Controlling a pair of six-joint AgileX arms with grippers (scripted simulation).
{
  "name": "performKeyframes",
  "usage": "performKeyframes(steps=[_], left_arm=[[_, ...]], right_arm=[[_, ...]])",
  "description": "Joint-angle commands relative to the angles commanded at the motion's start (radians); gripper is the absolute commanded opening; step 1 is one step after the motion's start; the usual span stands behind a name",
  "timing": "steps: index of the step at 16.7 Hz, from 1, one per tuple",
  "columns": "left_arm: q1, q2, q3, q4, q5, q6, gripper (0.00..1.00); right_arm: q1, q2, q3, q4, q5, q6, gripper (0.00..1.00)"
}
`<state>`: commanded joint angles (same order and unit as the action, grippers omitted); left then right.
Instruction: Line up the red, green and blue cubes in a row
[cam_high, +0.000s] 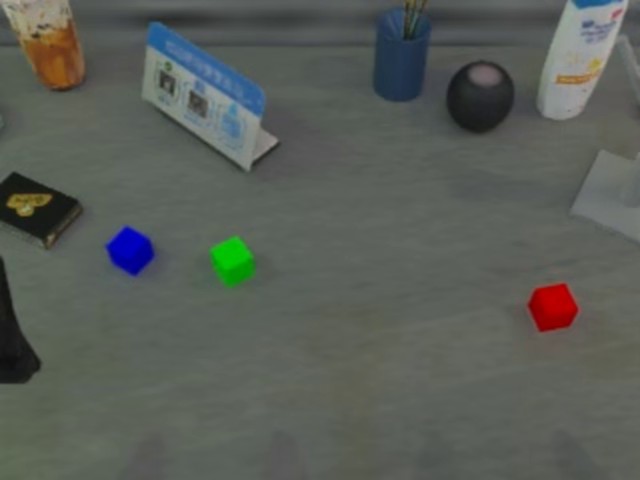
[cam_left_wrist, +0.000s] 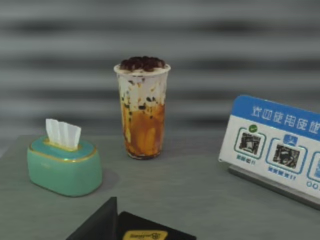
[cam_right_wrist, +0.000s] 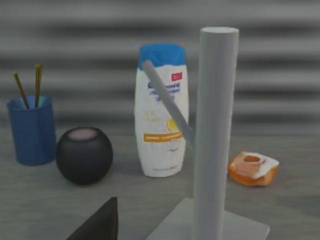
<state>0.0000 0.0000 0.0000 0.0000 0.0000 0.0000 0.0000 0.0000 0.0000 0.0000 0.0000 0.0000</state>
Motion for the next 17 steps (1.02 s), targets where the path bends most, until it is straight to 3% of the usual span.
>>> performKeyframes(steps=[4, 8, 17], left_arm=[[0.0, 0.0, 0.0, 0.0, 0.0, 0.0, 1.0], [0.0, 0.0, 0.0, 0.0, 0.0, 0.0, 1.0], [0.0, 0.0, 0.0, 0.0, 0.0, 0.0, 1.0]], right_arm=[[0.007, 0.031, 0.03, -0.02, -0.001, 0.002, 1.0], [0.042, 0.22, 0.194, -0.135, -0.002, 0.014, 1.0], [0.168, 1.116, 0.778, -0.584, 0.003, 0.047, 1.0]])
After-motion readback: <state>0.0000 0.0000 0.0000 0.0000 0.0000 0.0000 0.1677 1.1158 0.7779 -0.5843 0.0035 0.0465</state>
